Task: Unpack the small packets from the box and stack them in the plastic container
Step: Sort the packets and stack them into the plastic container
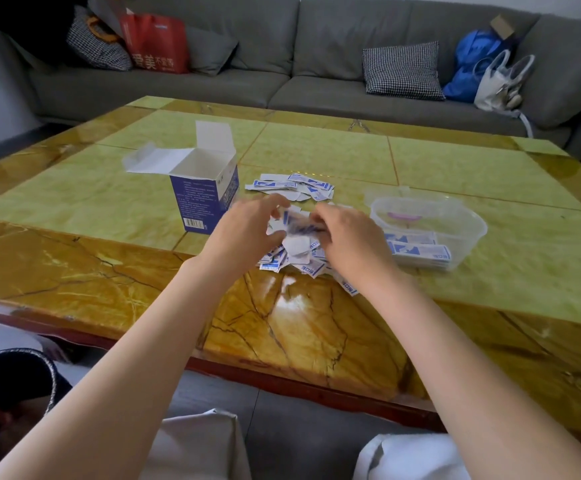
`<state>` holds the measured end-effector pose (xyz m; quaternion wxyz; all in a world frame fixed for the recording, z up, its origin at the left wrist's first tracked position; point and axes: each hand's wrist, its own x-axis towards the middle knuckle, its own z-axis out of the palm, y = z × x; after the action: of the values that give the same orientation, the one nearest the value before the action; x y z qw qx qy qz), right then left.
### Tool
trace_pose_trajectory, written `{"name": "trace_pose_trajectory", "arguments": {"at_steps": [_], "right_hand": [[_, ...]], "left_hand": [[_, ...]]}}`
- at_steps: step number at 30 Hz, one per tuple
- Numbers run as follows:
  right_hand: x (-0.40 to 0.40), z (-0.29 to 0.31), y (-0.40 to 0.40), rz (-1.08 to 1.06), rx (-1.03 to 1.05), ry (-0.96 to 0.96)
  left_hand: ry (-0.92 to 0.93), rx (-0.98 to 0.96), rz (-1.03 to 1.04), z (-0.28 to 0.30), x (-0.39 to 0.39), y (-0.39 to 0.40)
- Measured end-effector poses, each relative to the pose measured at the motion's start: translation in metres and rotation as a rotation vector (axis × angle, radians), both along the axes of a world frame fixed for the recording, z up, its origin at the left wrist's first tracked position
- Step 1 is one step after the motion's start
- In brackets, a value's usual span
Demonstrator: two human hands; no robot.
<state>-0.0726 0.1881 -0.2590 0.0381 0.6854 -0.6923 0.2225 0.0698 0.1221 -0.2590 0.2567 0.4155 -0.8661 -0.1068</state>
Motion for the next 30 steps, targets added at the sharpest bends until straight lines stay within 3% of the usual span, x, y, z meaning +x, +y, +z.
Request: {"name": "trace_pose_trajectory", "arguments": {"at_steps": [3, 9, 12, 16, 19, 22, 26, 30], "right_hand": [[-0.004, 0.007, 0.001, -0.008, -0.085, -0.071], [-0.017, 0.005, 0.009, -0.064, 0.019, -0.067], [-0.021, 0.003, 0.01, -0.065, 0.049, -0.062], [-0.025, 0.004, 0.01, -0.052, 0.119, -0.103], [-0.026, 0.008, 0.012, 0.031, 0.365, -0.15], [-0.019, 0.005, 0.014, 0.033, 0.531, -0.056], [-0.005, -0.005, 0.009, 0.007, 0.409, 0.015], [0.001, -0.01, 0.004, 0.028, 0.341, 0.0]], "left_hand": [[-0.028, 0.0, 0.022, -0.002, 0.001, -0.003], [-0.377, 0.034, -0.081, -0.015, -0.013, 0.008], [-0.353, 0.043, -0.056, -0.018, -0.017, 0.011], [-0.179, 0.082, -0.017, -0.017, -0.019, 0.01], [-0.064, 0.1, 0.065, -0.012, -0.019, 0.009], [0.231, 0.232, 0.173, -0.004, -0.014, 0.005], [0.679, 0.563, 0.266, 0.006, -0.001, -0.003], [0.748, 0.63, 0.299, 0.007, 0.011, -0.003]]}}
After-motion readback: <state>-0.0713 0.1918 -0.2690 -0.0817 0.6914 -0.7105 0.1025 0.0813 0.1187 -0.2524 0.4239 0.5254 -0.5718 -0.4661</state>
